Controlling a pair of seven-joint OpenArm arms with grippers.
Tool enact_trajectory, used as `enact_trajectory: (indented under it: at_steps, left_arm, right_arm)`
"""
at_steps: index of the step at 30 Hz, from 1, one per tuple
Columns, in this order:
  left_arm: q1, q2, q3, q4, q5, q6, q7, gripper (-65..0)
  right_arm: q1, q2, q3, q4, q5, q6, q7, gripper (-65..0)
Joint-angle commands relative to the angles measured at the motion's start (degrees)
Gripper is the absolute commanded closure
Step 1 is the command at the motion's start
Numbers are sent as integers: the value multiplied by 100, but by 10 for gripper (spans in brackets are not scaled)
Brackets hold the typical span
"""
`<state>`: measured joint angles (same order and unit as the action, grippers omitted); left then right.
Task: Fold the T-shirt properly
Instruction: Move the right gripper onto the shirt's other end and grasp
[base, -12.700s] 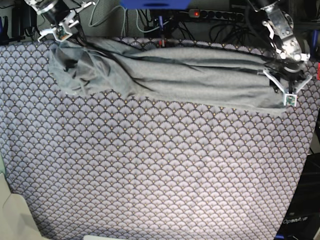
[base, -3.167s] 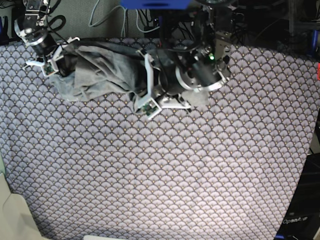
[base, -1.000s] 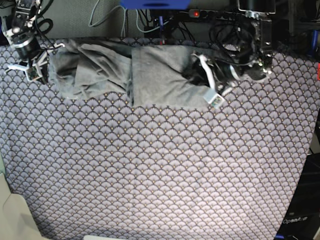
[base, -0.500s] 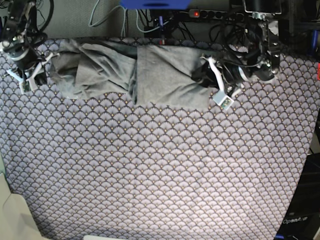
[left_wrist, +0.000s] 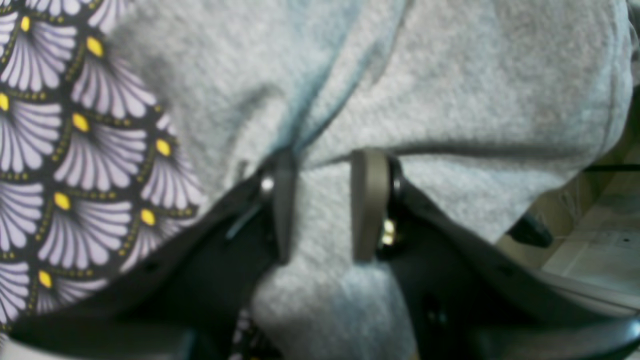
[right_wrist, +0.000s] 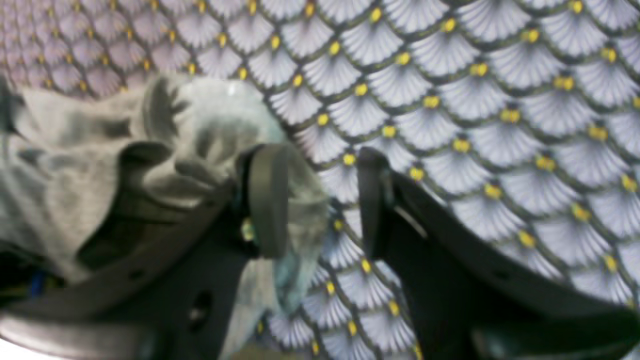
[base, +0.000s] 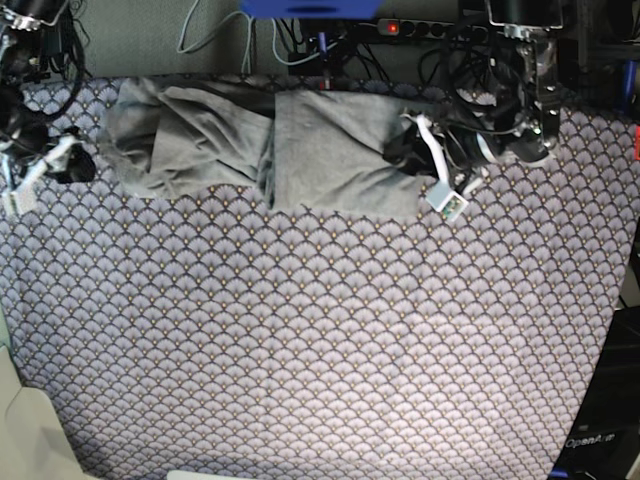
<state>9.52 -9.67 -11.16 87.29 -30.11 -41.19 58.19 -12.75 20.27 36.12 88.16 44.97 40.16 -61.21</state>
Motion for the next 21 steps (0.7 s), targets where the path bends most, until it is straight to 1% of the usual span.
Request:
enact_trajectory:
  at_steps: [1, 2, 4, 7, 9, 14, 19, 21]
  left_arm:
    - [-33, -83, -40, 14, 290, 119, 128, -198]
    - [-33, -83, -40, 14, 290, 119, 128, -198]
    - [-42, -83, -40, 14, 290, 119, 128, -198]
    - [-51, -83, -31, 14, 290, 119, 128, -198]
    - [-51, -83, -40, 14, 290, 119, 128, -198]
    - [-51, -83, -40, 14, 290, 119, 128, -198]
    - [-42, -83, -40, 14, 290, 119, 128, -198]
    - [-33, -83, -40, 14, 290, 119, 128, -198]
  right_arm:
    - [31, 113, 182, 76, 325, -16, -55, -252]
    - [49, 96, 322, 76, 501, -16, -292, -252]
    - [75, 61, 560, 76, 615, -16, -723, -252]
    - [84, -133, 771, -3, 615, -16, -1092, -255]
    - [84, -273, 841, -100, 615, -16, -1250, -278]
    - [23, -528, 885, -214, 624, -16, -1373, -369]
    - [23, -634, 832, -240, 624, -16, -1356, -381]
    - [23, -748, 832, -249, 624, -16, -1356, -382]
